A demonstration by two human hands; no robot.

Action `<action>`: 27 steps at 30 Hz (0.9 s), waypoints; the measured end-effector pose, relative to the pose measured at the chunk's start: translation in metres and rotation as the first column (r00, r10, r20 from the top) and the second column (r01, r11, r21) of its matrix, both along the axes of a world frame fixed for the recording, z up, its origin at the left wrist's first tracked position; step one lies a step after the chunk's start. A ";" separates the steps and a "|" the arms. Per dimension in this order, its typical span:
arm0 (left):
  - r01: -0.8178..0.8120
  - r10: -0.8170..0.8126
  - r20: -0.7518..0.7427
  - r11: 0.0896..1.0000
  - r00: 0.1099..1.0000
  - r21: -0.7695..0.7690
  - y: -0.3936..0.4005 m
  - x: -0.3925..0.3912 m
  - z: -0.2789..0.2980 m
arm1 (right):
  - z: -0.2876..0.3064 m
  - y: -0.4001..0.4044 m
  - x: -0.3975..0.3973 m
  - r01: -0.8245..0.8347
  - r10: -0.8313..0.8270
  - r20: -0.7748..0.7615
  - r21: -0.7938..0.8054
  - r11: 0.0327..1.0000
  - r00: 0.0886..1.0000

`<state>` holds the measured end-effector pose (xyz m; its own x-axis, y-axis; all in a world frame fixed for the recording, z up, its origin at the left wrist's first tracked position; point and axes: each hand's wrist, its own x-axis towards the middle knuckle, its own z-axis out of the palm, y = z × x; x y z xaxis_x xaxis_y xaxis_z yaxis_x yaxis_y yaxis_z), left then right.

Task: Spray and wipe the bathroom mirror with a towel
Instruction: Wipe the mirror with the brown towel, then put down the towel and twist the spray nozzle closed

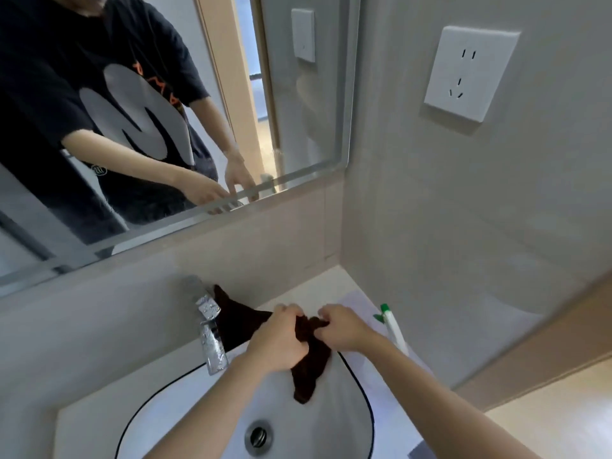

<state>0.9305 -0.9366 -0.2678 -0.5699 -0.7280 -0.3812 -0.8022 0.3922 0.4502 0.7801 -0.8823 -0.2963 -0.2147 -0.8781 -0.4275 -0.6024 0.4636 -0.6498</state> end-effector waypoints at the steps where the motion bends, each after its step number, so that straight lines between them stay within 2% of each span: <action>1: -0.011 0.011 -0.014 0.999 1.000 0.030 0.006 0.003 -0.007 | -0.006 0.007 0.003 0.015 -0.015 -0.006 0.014 1.000 1.000; 5: -0.064 0.075 -0.106 0.992 0.992 0.105 0.025 0.006 -0.023 | -0.013 0.037 0.008 0.093 -0.093 0.000 -0.031 0.995 0.996; 8: -0.101 0.128 -0.232 0.987 0.964 0.124 0.034 0.002 -0.026 | -0.004 0.064 0.002 0.215 -0.206 0.077 -0.138 0.967 0.976; 13: -0.116 0.183 -0.373 0.974 0.909 0.196 0.054 -0.014 -0.026 | 0.010 0.108 -0.023 0.405 -0.381 0.139 -0.352 0.844 0.914; 17: -0.085 0.183 -0.420 0.967 0.889 0.241 0.072 -0.027 -0.027 | -0.005 0.127 -0.038 0.486 -0.519 0.067 -0.470 0.737 0.852; 20: -0.078 0.189 -0.428 0.961 0.884 0.265 0.082 -0.030 -0.029 | -0.028 0.128 -0.042 0.536 -0.586 -0.006 -0.396 0.746 0.810; 24: -0.088 0.213 -0.411 0.949 0.886 0.303 0.087 -0.025 -0.033 | -0.055 0.112 -0.041 0.606 -0.604 0.084 -0.219 0.765 0.792; 27: -0.127 0.252 -0.395 0.940 0.883 0.315 0.087 -0.018 -0.032 | -0.070 0.100 -0.041 0.639 -0.632 0.103 -0.183 0.747 0.768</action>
<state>0.9128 -0.8494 -0.3001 -0.5825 -0.7413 -0.3333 -0.5557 0.0639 0.8289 0.7393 -0.7821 -0.3662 -0.7425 -0.6089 -0.2791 -0.1920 0.5927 -0.7822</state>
